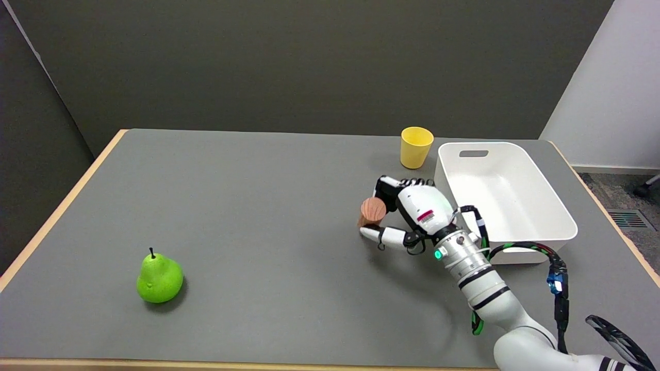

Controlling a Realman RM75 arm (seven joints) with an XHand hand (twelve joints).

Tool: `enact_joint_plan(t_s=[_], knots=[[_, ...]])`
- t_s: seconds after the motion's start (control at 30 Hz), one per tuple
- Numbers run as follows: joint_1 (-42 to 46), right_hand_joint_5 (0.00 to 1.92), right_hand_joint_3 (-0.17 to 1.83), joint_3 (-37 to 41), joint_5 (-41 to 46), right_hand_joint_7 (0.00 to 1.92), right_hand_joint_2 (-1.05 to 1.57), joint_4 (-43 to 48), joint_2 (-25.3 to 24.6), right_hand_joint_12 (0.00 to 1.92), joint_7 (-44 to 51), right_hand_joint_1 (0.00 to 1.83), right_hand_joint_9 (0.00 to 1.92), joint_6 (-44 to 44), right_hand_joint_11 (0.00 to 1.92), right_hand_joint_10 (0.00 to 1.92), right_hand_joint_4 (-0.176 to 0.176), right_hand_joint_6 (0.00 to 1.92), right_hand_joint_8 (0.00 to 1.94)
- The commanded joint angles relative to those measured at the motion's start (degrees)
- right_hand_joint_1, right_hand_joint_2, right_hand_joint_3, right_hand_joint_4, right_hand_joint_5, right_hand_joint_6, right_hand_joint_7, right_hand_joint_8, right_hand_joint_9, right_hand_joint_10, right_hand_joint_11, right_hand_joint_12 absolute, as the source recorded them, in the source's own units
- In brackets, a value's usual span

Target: Pick up the wooden cylinder.

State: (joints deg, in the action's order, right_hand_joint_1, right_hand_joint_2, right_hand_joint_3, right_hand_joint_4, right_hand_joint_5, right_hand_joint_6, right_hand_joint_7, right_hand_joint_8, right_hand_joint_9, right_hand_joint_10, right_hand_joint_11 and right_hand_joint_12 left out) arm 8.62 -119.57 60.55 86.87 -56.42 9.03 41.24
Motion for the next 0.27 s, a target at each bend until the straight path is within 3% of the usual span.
enact_joint_plan(t_s=[0.03,0.27], knots=[[-0.28,0.63,0.31,5.95,-8.81,0.89,1.09,5.46,1.09,1.67,0.11,1.18,0.78,5.94,0.59,1.32,-0.078,1.58,1.22],[0.62,0.64,0.32,11.94,-11.63,0.89,1.09,7.90,1.45,1.67,0.26,1.18,0.78,6.88,0.60,1.32,-0.077,1.58,1.22]])
